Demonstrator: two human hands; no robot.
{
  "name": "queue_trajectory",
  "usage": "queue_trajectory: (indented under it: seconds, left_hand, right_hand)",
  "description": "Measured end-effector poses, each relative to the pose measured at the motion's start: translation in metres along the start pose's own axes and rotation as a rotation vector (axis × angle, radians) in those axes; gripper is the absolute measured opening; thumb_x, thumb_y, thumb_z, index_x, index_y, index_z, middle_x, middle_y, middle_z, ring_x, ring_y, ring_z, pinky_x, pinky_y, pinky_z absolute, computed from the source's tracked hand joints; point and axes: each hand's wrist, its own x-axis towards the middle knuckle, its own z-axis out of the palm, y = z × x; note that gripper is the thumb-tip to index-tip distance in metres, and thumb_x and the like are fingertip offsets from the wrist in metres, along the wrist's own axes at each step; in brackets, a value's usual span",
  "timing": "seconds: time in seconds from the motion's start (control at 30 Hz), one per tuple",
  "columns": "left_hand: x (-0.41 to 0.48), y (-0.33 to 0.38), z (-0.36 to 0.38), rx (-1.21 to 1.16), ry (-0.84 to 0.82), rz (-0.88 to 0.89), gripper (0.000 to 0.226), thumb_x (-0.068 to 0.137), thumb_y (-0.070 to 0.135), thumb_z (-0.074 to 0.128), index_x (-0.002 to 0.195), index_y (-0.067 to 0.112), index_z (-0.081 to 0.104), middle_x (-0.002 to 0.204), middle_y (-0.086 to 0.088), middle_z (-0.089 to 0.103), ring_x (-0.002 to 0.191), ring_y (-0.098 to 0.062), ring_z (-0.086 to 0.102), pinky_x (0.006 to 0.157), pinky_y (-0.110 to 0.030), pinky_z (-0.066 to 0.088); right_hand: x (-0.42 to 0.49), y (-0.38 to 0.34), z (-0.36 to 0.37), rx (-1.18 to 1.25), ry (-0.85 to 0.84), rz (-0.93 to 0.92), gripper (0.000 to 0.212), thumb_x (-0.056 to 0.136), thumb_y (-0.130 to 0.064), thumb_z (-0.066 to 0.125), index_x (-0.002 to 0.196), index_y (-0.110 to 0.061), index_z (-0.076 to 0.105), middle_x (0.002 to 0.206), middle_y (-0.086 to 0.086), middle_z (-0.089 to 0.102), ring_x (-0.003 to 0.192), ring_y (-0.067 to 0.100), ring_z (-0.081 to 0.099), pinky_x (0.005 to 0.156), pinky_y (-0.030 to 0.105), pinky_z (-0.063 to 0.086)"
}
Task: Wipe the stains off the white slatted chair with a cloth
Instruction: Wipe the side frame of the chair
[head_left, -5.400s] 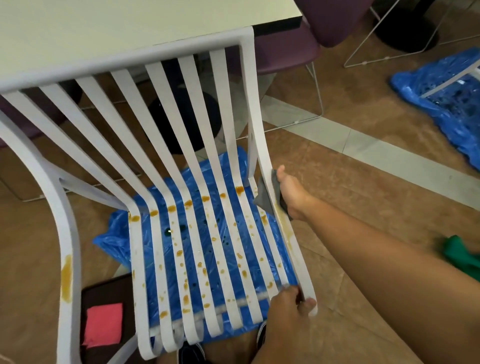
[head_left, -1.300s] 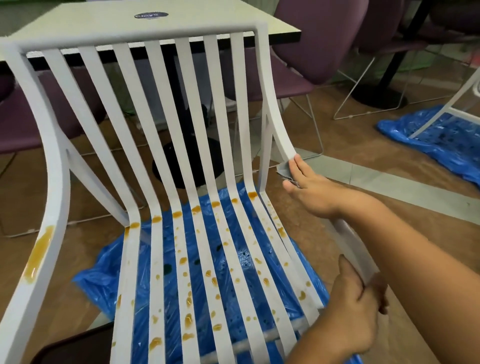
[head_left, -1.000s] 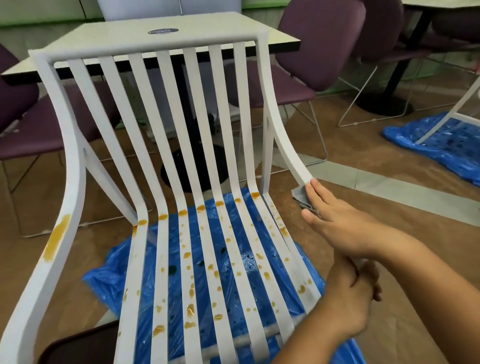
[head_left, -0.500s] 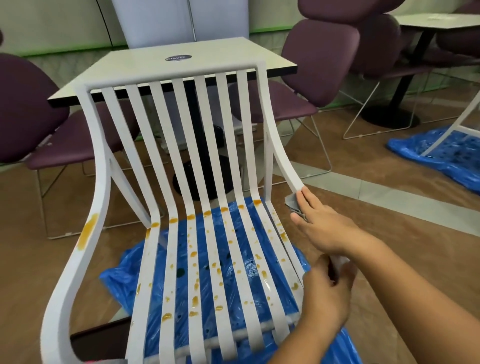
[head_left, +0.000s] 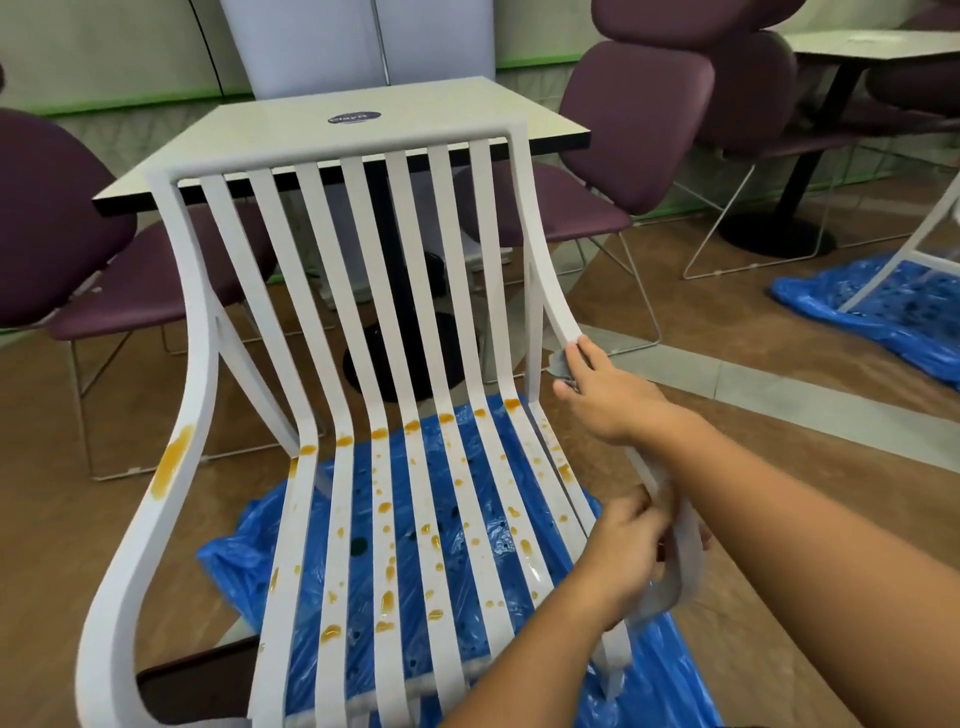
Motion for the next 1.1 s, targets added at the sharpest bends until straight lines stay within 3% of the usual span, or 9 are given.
queue_trajectory:
  seconds: [0.13, 0.23, 0.37, 0.5, 0.63, 0.77, 0.83, 0.93, 1.1]
  left_hand:
    - [-0.002, 0.002, -0.002, -0.131, 0.02, -0.09, 0.055, 0.1, 0.059, 0.046, 0.129, 0.016, 0.064, 0.114, -0.006, 0.075, 0.11, -0.023, 0.071, 0.107, -0.047, 0.05]
    - [-0.004, 0.005, -0.007, -0.113, 0.042, -0.079, 0.043, 0.101, 0.052, 0.053, 0.119, 0.017, 0.071, 0.111, -0.005, 0.076, 0.107, -0.022, 0.072, 0.103, -0.046, 0.053]
    - [-0.007, 0.0, -0.019, 0.007, 0.117, 0.014, 0.018, 0.101, 0.017, 0.057, 0.108, 0.016, 0.073, 0.101, -0.005, 0.078, 0.093, -0.018, 0.074, 0.09, -0.036, 0.06]
    - [-0.013, -0.002, -0.027, -0.011, 0.302, 0.035, 0.022, 0.1, 0.018, 0.054, 0.096, 0.01, 0.074, 0.096, -0.019, 0.074, 0.078, -0.021, 0.068, 0.079, -0.039, 0.06]
    - [-0.018, -0.001, -0.03, -0.048, 0.431, 0.051, 0.02, 0.1, 0.016, 0.055, 0.093, 0.013, 0.074, 0.095, -0.014, 0.075, 0.086, -0.026, 0.072, 0.078, -0.037, 0.062]
    - [-0.018, -0.004, -0.027, 0.104, 0.318, 0.052, 0.023, 0.097, 0.015, 0.051, 0.091, 0.016, 0.074, 0.091, -0.012, 0.076, 0.091, -0.034, 0.071, 0.083, -0.048, 0.061]
    - [-0.02, -0.006, -0.024, 0.226, 0.184, 0.024, 0.022, 0.094, 0.015, 0.052, 0.095, 0.016, 0.073, 0.093, -0.01, 0.076, 0.088, -0.028, 0.071, 0.082, -0.042, 0.059]
    - [-0.018, -0.007, -0.018, 0.231, 0.026, 0.026, 0.021, 0.092, 0.016, 0.057, 0.105, 0.013, 0.074, 0.102, -0.007, 0.076, 0.101, -0.024, 0.07, 0.086, -0.034, 0.058]
    - [-0.01, -0.012, -0.02, 0.128, -0.014, 0.049, 0.045, 0.088, 0.051, 0.067, 0.108, 0.011, 0.075, 0.105, -0.012, 0.075, 0.103, -0.029, 0.071, 0.092, -0.039, 0.059]
  right_hand:
    - [0.013, -0.002, -0.002, 0.087, -0.047, 0.012, 0.065, 0.104, -0.05, 0.021, 0.158, -0.026, -0.006, 0.163, -0.011, -0.017, 0.145, 0.029, 0.03, 0.11, 0.046, 0.038]
    - [-0.011, 0.006, 0.002, 0.086, -0.026, 0.012, 0.064, 0.104, -0.052, 0.02, 0.158, -0.029, -0.005, 0.163, -0.014, -0.015, 0.139, 0.028, 0.038, 0.103, 0.044, 0.043]
    - [-0.064, 0.013, 0.015, 0.033, 0.068, -0.008, 0.065, 0.102, -0.055, 0.022, 0.158, -0.031, -0.002, 0.164, -0.017, -0.01, 0.129, 0.023, 0.045, 0.091, 0.039, 0.049]
    - [-0.121, 0.017, 0.038, -0.041, 0.19, -0.025, 0.07, 0.1, -0.057, 0.022, 0.157, -0.03, -0.009, 0.163, -0.017, -0.014, 0.136, 0.018, 0.033, 0.093, 0.036, 0.049]
    - [-0.154, 0.017, 0.057, -0.095, 0.245, -0.045, 0.072, 0.098, -0.059, 0.017, 0.156, -0.029, -0.015, 0.163, -0.013, -0.017, 0.141, 0.014, 0.021, 0.094, 0.029, 0.049]
    - [-0.139, 0.01, 0.049, -0.103, 0.247, -0.006, 0.069, 0.099, -0.059, 0.014, 0.158, -0.028, -0.004, 0.165, -0.012, -0.007, 0.137, 0.017, 0.031, 0.094, 0.032, 0.05]
    - [-0.117, 0.008, 0.036, -0.046, 0.211, 0.014, 0.066, 0.101, -0.058, 0.016, 0.158, -0.029, 0.002, 0.165, -0.013, -0.002, 0.135, 0.019, 0.038, 0.097, 0.038, 0.048]
    - [-0.075, 0.007, 0.017, 0.007, 0.118, 0.019, 0.064, 0.102, -0.058, 0.016, 0.158, -0.03, 0.005, 0.165, -0.015, -0.003, 0.133, 0.023, 0.045, 0.099, 0.043, 0.047]
    - [0.003, 0.004, 0.002, 0.009, 0.005, -0.007, 0.064, 0.104, -0.052, 0.019, 0.159, -0.026, -0.002, 0.164, -0.013, -0.014, 0.138, 0.025, 0.041, 0.103, 0.046, 0.044]
